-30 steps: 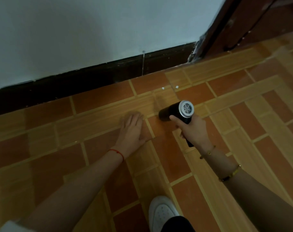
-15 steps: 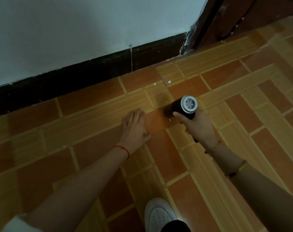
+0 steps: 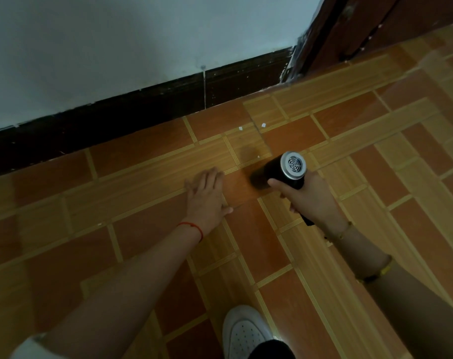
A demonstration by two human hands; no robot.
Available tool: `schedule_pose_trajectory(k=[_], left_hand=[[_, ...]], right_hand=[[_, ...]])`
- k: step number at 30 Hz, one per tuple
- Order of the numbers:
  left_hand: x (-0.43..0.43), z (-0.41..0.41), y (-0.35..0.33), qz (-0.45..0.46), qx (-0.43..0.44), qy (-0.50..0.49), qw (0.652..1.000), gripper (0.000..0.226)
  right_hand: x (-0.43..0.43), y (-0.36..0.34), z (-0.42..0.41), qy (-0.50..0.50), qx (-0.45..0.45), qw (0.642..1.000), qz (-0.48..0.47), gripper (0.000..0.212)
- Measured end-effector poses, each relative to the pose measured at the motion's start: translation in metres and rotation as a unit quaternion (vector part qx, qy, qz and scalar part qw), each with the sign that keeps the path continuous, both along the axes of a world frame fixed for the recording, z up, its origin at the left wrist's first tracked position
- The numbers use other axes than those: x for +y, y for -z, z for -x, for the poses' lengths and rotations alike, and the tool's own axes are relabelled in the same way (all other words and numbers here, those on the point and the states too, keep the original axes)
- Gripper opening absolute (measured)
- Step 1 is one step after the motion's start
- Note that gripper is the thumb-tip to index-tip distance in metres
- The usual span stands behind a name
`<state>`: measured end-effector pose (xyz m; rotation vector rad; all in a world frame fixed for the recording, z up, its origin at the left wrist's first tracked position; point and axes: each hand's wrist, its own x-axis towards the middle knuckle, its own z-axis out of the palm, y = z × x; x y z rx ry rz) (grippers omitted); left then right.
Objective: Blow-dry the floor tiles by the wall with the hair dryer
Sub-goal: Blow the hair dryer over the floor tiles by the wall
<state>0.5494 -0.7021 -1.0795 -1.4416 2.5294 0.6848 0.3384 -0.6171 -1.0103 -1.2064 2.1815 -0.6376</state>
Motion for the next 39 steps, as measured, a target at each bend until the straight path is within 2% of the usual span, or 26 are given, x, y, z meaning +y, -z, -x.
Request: schedule_pose_trajectory(k=[3,6,9,11,18,23,36,39], left_hand=[[0.001,0.0,0.001,0.002,-0.002,0.003,1.0,0.095],[0.001,0.0,0.0,-0.001,-0.004,0.001,1.0,0.094],[0.001,-0.001,-0.002,-0.004,-0.008,0.001,1.0,0.094],[0.001,-0.001,-0.003,-0.01,-0.006,-0.002,1.0,0.094],[0.001,-0.002,-0.004,0.0,-0.011,0.004,1.0,0.093],[0.002,-0.003,-0.002,0.002,-0.006,0.001,1.0,0.094],[0.002,0.0,-0.003,0.018,-0.021,0.002,1.0,0.093],[0.001,0.0,-0.004,0.016,-0.03,0.008,0.999,0.092]], right_hand=[[0.012,0.0,-0.004,-0.008,0.045,0.999,-0.005,0.072],[0.016,-0.003,-0.004,0.017,0.077,0.997,-0.016,0.077],[0.019,-0.006,-0.001,0.006,0.053,0.998,-0.022,0.064],[0.02,-0.005,0.003,0.037,0.032,0.999,-0.007,0.054],[0.001,0.001,0.024,0.13,0.016,0.991,0.042,0.055],[-0.01,0.006,0.023,0.115,0.031,0.993,0.019,0.055],[-0.035,0.011,0.018,0.052,0.054,0.996,0.037,0.058],[-0.044,0.016,0.015,0.054,0.038,0.996,0.057,0.075]])
